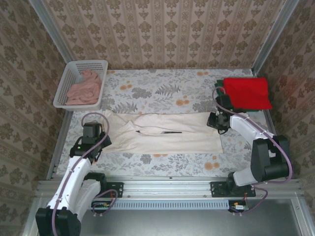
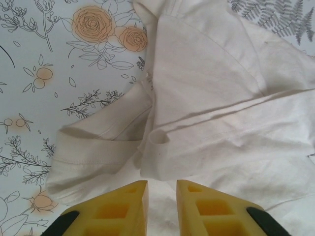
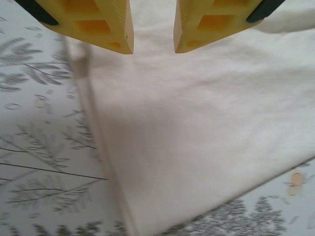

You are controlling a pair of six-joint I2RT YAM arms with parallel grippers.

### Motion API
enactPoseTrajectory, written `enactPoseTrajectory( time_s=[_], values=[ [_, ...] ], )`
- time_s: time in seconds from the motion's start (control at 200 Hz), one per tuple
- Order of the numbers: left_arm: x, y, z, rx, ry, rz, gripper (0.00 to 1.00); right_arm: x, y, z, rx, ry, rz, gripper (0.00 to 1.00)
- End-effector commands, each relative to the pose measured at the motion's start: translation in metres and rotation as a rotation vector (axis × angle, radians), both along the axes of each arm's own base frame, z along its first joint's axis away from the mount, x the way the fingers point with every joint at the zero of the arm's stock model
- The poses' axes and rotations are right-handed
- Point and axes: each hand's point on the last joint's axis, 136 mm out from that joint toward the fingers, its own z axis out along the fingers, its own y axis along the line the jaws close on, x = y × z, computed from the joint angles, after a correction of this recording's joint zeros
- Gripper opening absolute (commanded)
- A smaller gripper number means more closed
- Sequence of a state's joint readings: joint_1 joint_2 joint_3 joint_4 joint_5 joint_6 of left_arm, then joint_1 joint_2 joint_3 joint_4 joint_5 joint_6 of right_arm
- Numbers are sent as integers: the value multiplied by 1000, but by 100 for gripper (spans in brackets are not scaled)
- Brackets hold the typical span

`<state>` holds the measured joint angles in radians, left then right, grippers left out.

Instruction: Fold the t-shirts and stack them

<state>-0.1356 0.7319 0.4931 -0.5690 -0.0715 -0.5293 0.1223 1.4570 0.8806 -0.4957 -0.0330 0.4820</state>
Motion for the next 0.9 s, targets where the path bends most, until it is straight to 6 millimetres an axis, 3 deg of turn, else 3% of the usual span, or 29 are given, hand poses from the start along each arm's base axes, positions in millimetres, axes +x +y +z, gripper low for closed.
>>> enactPoseTrajectory(
  time_s=[0.0,0.13,0.265,0.465,0.59,0.79,0.85,0.895],
  values=[
    [-2,-1,11,-23,-22,4,31,9,11,-17,32,38,-7,28],
    [21,-21,24,-76,-96,-97,59,0,2,-50,-9,138,-33,25],
    [56,-55,23,-78,-33,-262,64,-8,-9,-65,-15,181,-71,25],
    [95,-104,9,27,46,-519,75,-1,-3,-50,26,124,-60,32],
    [110,-117,-17,38,151,-575,74,5,5,-41,66,85,-43,33],
    [106,-124,-37,92,208,-609,74,2,2,-45,49,95,-35,33],
    [107,-127,-40,85,218,-615,67,2,2,-46,45,98,-33,33],
    [106,-128,-41,82,228,-616,54,2,2,-47,45,98,-32,33]
  ],
)
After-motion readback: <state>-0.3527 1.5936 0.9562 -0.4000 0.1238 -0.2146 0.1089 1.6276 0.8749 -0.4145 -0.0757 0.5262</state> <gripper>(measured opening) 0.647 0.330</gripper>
